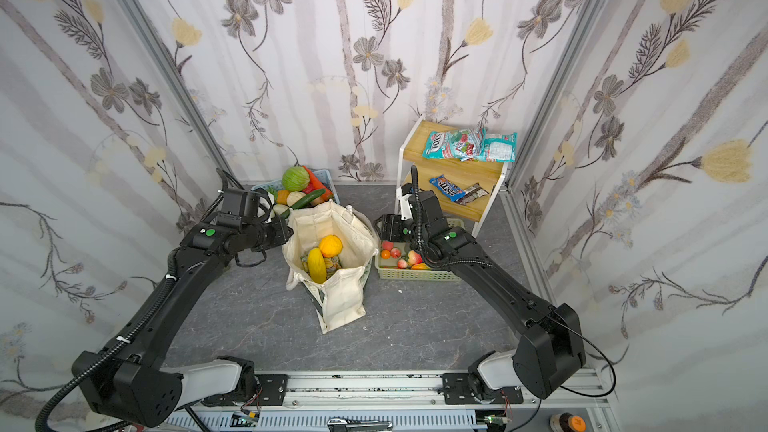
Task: Place the food into the grocery bag and tie it
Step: 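Raise the right gripper out of the bag toward the fruit basket, then lower the right gripper onto the small orange fruit in the basket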
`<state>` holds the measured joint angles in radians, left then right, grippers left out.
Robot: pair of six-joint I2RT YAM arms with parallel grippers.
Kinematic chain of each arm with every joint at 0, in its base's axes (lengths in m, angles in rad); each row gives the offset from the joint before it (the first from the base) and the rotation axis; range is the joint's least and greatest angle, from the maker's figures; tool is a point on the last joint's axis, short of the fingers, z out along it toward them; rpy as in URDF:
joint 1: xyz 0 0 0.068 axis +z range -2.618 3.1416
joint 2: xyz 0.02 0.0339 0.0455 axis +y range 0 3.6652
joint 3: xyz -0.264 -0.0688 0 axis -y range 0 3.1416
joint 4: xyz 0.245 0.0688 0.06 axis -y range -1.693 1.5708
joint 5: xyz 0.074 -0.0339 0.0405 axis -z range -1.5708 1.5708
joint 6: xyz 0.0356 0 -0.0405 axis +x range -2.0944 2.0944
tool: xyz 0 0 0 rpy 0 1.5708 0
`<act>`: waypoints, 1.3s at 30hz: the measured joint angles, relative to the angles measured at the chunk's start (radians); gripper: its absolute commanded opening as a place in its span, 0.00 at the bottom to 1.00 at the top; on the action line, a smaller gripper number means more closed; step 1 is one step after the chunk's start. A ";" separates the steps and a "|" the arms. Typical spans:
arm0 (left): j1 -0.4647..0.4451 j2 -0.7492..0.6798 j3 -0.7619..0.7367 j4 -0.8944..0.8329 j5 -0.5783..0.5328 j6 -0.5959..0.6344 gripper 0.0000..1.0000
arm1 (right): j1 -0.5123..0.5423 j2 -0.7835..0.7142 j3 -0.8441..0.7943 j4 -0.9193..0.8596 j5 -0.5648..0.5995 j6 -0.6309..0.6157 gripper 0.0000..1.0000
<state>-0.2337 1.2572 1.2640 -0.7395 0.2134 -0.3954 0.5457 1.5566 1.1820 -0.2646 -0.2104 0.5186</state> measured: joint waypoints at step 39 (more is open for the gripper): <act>0.000 0.044 0.014 0.004 -0.002 -0.001 0.00 | -0.026 0.375 -0.040 0.047 0.033 -0.003 0.42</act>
<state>-0.2337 1.3014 1.2778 -0.7353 0.2111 -0.3962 0.5198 1.9312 1.1419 -0.2173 -0.1772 0.5156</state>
